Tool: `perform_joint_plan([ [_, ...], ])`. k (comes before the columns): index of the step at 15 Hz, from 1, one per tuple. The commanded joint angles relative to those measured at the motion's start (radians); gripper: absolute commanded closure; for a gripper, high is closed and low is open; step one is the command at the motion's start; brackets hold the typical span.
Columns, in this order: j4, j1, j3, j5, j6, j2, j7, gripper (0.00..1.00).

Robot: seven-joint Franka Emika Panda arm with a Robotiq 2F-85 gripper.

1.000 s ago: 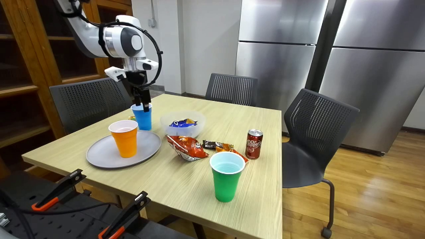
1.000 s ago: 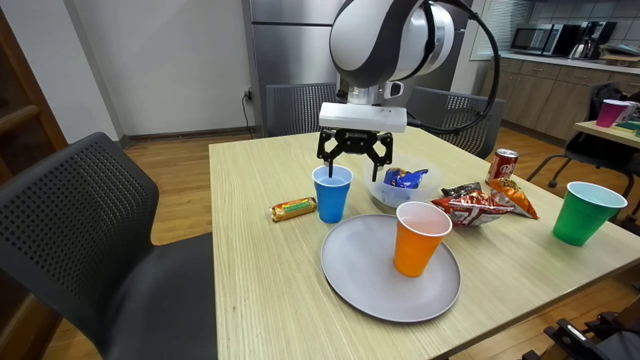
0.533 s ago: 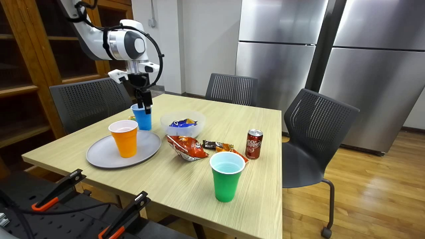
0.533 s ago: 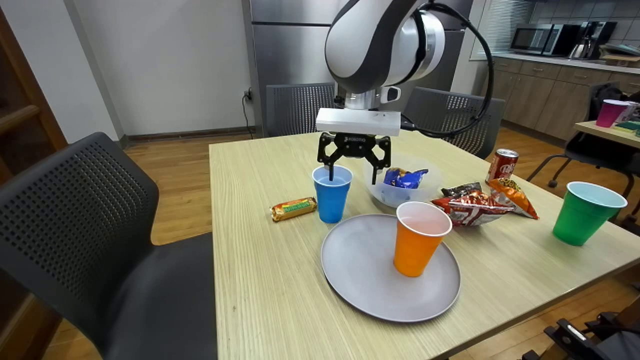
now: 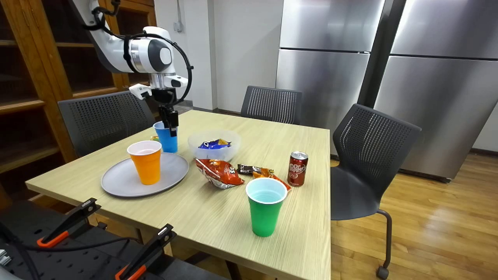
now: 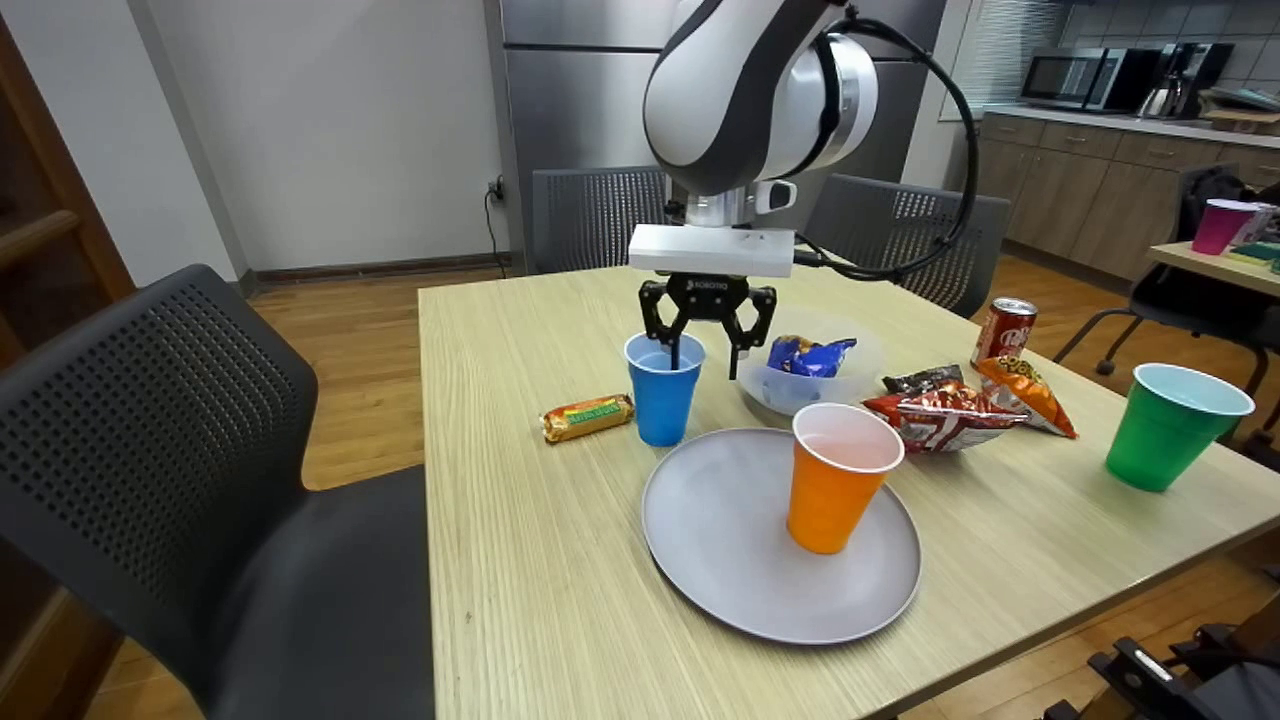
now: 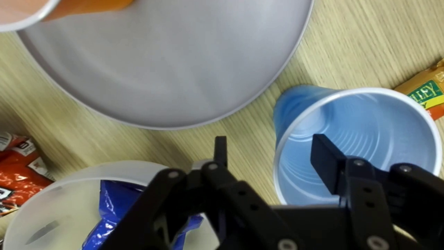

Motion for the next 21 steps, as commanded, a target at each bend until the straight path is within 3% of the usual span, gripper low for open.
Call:
perform_joint_plan([
  [1,0.033,0.007,-0.005,-0.016,-0.044,0.010,0.034,0.67],
  [6,0.013,0.009,-0.003,-0.017,-0.035,-0.006,0.031,1.00],
  [21,-0.130,0.017,0.044,-0.011,0.046,-0.135,-0.010,0.99],
])
